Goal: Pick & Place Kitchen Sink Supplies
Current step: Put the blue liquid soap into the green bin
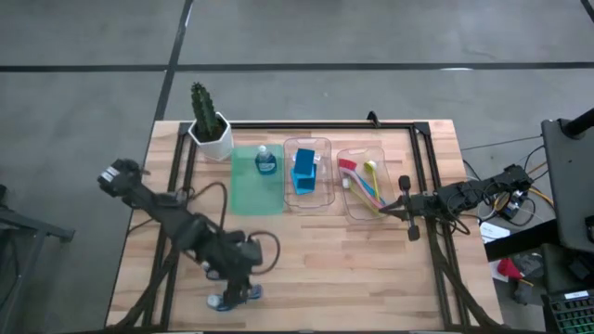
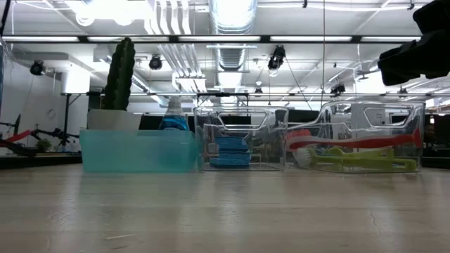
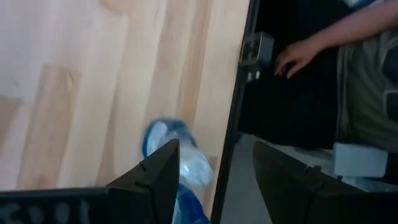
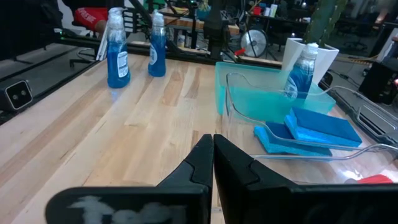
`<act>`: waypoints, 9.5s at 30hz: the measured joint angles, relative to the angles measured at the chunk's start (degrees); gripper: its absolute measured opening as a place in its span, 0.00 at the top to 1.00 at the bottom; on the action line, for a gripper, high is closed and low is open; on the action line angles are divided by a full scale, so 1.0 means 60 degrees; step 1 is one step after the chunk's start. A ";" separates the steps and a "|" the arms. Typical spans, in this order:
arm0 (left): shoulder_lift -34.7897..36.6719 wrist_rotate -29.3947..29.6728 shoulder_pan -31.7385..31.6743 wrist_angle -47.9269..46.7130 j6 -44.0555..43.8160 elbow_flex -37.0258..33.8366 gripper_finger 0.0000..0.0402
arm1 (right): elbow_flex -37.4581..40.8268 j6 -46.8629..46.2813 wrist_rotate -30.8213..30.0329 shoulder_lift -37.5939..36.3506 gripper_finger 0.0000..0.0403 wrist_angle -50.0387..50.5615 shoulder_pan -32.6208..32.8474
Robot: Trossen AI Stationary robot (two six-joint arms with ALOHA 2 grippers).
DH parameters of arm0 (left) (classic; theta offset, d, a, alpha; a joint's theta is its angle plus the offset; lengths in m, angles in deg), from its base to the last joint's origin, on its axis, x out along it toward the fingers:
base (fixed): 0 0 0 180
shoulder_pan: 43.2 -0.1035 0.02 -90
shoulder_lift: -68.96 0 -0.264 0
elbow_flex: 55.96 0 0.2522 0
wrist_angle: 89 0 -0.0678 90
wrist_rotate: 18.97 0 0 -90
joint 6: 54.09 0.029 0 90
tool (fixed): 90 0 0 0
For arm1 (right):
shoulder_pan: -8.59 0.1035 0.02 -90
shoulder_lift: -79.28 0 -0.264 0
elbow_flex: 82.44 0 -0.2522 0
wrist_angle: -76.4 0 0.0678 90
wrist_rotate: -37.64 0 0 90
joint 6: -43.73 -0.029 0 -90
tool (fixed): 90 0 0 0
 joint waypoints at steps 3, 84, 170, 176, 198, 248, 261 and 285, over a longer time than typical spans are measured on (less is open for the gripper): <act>-0.0192 0.0045 0.0277 -0.0030 -0.0338 0.0000 0.52 | 0.0000 -0.0018 0.0004 0.0000 0.98 -0.0001 -0.0003; -0.1131 0.1041 0.0720 0.0786 -0.0708 -0.1020 0.63 | 0.0000 -0.0016 0.0000 0.0004 0.98 0.0002 -0.0003; -0.0653 0.1754 -0.7893 -0.2130 0.7377 0.0472 0.66 | -0.0004 -0.0001 0.0002 0.0004 0.98 0.0000 0.0000; -0.0411 0.1118 -0.8269 -0.1132 0.7682 0.0007 0.66 | -0.0004 -0.0011 0.0000 0.0004 0.98 -0.0001 -0.0003; 0.0255 0.0402 -0.8995 0.0029 0.7699 -0.2223 0.65 | -0.0004 -0.0001 0.0002 0.0002 0.98 -0.0001 -0.0003; 0.0290 0.0481 -0.9010 0.0717 0.7413 -0.2320 0.49 | -0.0004 -0.0004 0.0003 0.0000 0.98 -0.0001 0.0001; 0.1168 0.0476 -0.9010 0.0469 0.7401 -0.2233 0.47 | -0.0004 -0.0013 0.0002 0.0000 0.98 -0.0001 -0.0003; 0.3333 -0.1160 -0.5353 -0.2247 0.1930 -0.2036 0.47 | -0.0004 -0.0005 0.0001 0.0000 0.98 0.0002 -0.0002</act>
